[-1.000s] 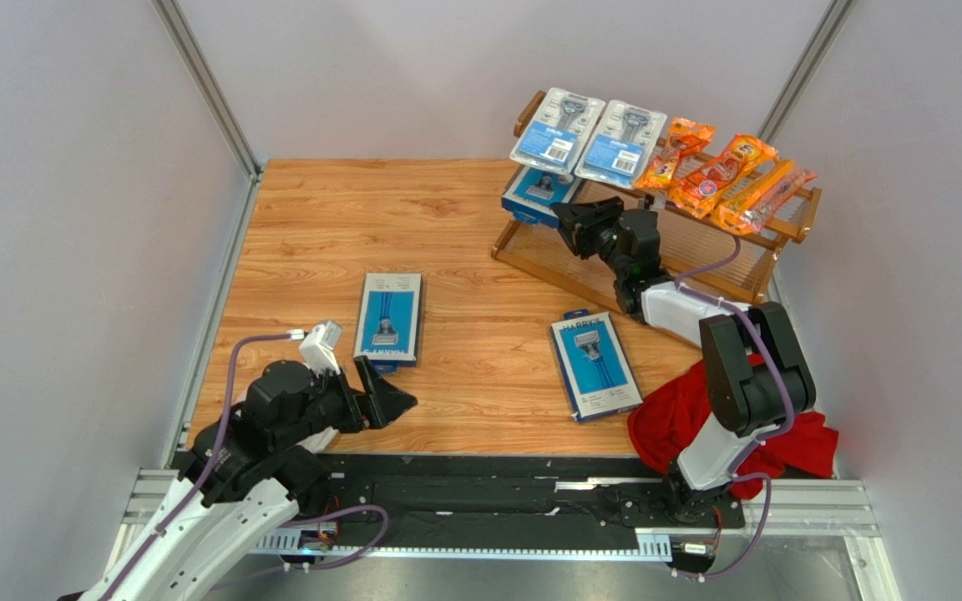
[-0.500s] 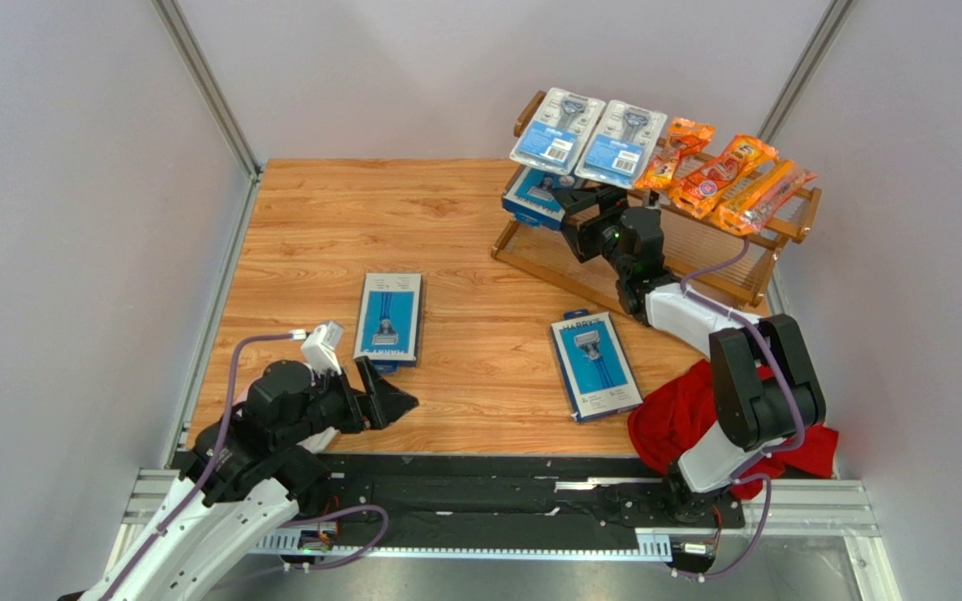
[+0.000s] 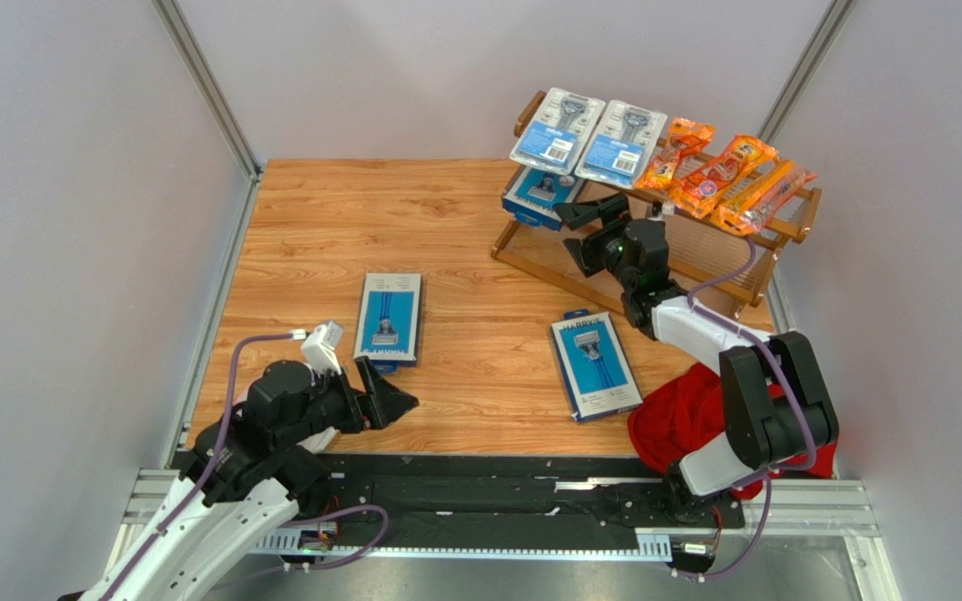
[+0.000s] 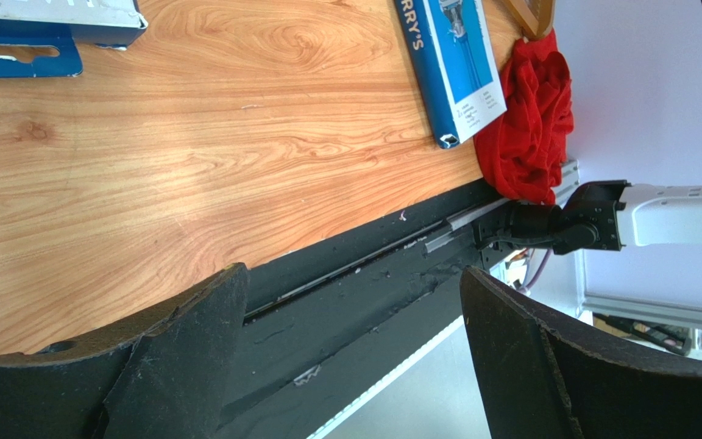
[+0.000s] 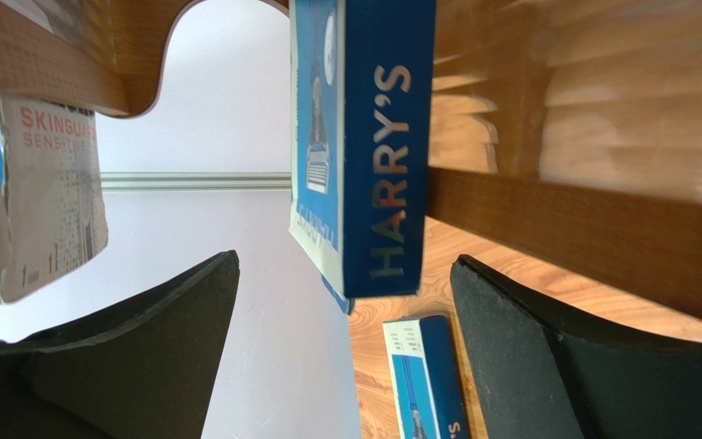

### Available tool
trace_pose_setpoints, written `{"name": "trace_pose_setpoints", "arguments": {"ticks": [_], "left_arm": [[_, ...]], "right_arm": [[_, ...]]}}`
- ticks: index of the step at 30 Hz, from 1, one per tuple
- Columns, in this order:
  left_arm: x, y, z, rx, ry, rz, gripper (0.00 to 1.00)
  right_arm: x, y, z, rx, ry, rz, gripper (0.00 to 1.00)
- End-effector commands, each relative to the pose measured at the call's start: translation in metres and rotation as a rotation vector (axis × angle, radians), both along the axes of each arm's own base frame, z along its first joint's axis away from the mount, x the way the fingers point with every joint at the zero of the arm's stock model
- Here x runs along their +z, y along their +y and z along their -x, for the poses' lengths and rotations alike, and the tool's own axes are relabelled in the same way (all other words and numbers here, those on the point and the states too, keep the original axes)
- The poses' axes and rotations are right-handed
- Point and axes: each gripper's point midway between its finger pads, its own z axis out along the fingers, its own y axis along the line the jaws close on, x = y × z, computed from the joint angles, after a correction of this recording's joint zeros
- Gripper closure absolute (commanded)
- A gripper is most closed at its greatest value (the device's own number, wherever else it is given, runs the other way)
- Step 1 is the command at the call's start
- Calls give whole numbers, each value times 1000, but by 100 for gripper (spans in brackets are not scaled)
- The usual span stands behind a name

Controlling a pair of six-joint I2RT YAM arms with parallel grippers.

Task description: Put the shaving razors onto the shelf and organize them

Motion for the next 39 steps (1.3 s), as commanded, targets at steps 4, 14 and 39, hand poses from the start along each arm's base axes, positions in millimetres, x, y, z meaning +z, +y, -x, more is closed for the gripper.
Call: {"name": "trace_pose_setpoints", "arguments": {"ticks": [4,14,39], "left_arm": [[6,-6,-6,-15,-30,7,6],[0,0,-19,30,0,-81,3],[-63,8,-61,241,215,-202,5]], "right_arm": [[-25,7,33,47,66,61,7],[-31,6,89,100,67,87,7],[-62,45,206,292,98,214,8]]}}
